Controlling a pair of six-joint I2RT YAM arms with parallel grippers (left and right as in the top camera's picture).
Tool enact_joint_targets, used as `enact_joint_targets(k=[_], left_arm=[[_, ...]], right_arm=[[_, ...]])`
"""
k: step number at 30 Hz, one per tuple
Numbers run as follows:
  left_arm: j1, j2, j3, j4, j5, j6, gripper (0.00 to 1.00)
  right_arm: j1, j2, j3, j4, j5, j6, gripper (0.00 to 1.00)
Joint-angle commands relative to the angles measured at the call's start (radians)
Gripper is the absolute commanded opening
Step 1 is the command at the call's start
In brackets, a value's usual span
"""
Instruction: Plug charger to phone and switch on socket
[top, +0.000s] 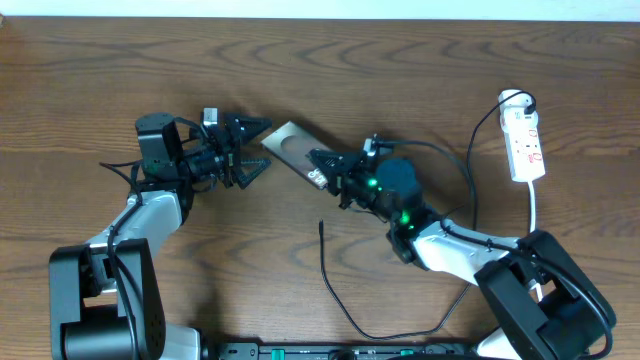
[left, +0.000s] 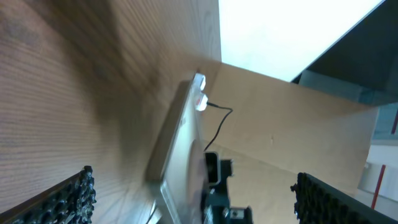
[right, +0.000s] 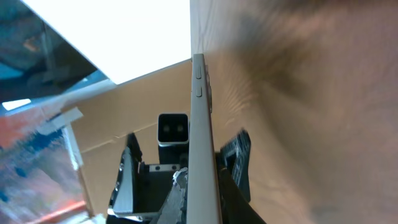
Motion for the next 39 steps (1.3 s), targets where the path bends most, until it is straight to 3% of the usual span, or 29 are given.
enact_joint_targets(k=[1,16,31,39], left_arm=[[-0.009,-0.018,-0.002,0.014,-0.04,-0.053,0.98],[-0.092,-0.018,-0.003,0.05,-0.157,-0.114,0.97],[-0.092,-0.018,-0.003,0.059,-0.154,-0.139,0.99],[-0.092,-0.018,-0.003,0.06,-0.153,-0.134,0.77]], right_arm=[[0.053,0.0,0.013,0.018,0.091,0.154,0.01],[0.22,0.0,0.013,0.121,0.358,0.182,0.01],[0.236,0.0,0.013,0.122,0.367,0.176,0.01],[0.249,0.0,0.013,0.122,0.381,0.176,0.01]])
